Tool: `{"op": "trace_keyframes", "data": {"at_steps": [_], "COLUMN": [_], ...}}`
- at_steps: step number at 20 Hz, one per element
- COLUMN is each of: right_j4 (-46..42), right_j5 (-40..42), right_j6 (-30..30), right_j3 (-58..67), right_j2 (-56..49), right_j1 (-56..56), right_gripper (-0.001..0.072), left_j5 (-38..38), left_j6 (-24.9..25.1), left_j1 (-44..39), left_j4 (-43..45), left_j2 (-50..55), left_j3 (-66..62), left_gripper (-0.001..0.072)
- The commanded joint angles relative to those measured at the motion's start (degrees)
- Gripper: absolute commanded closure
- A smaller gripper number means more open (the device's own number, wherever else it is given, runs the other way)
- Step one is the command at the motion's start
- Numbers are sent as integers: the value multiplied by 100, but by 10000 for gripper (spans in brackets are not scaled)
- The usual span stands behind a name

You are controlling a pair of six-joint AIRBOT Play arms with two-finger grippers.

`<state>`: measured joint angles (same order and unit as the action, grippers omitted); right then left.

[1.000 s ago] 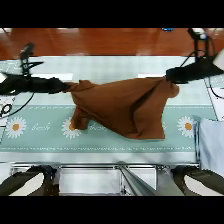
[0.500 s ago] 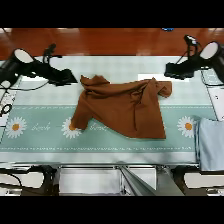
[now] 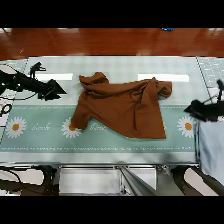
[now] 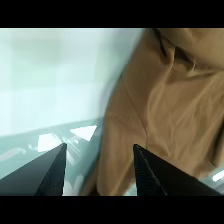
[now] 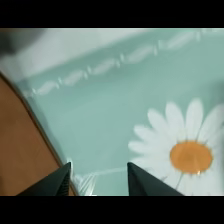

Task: Fold the shirts.

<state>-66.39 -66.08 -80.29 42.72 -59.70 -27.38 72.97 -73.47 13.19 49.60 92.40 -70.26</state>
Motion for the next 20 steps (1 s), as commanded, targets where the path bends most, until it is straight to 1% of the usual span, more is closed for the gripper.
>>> {"op": "trace_keyframes", "data": {"at_steps": [1, 3, 7, 12, 13, 14, 15, 16, 18, 19, 20], "right_j4": [448, 455, 463, 463, 459, 457, 452, 439, 437, 702, 1106], "right_j5": [-22, -188, -96, -96, -98, -103, -173, -304, -546, -555, -553], "right_j6": [470, 496, 496, 496, 496, 496, 496, 505, 514, 446, 553], "right_j3": [-1193, -1305, -1305, -1305, -1305, -1305, -1305, -1305, -1390, -1552, -1718], "right_j2": [817, 927, 933, 933, 933, 933, 933, 933, 933, 933, 929], "right_j1": [-393, -393, -393, -393, -393, -393, -393, -393, -393, -393, -393], "right_gripper": [300, 300, 300, 300, 300, 300, 300, 300, 300, 300, 301], "left_j5": [-398, -374, -337, -446, -455, -396, -310, -146, 144, 214, 219], "left_j6": [70, -31, -85, -74, -74, 13, 227, 367, 382, 382, 385], "left_j1": [-243, -474, -796, -1169, -1241, -1290, -1296, -1296, -1294, -1296, -1298], "left_j4": [-225, -225, -238, -358, -365, -380, -485, -568, -555, -555, -557], "left_j2": [144, 365, 693, 811, 811, 804, 798, 798, 791, 778, 763], "left_j3": [256, 256, 254, 254, 251, 251, 247, 197, 42, -24, -70], "left_gripper": [201, 201, 202, 202, 213, 501, 684, 683, 684, 684, 684]}}
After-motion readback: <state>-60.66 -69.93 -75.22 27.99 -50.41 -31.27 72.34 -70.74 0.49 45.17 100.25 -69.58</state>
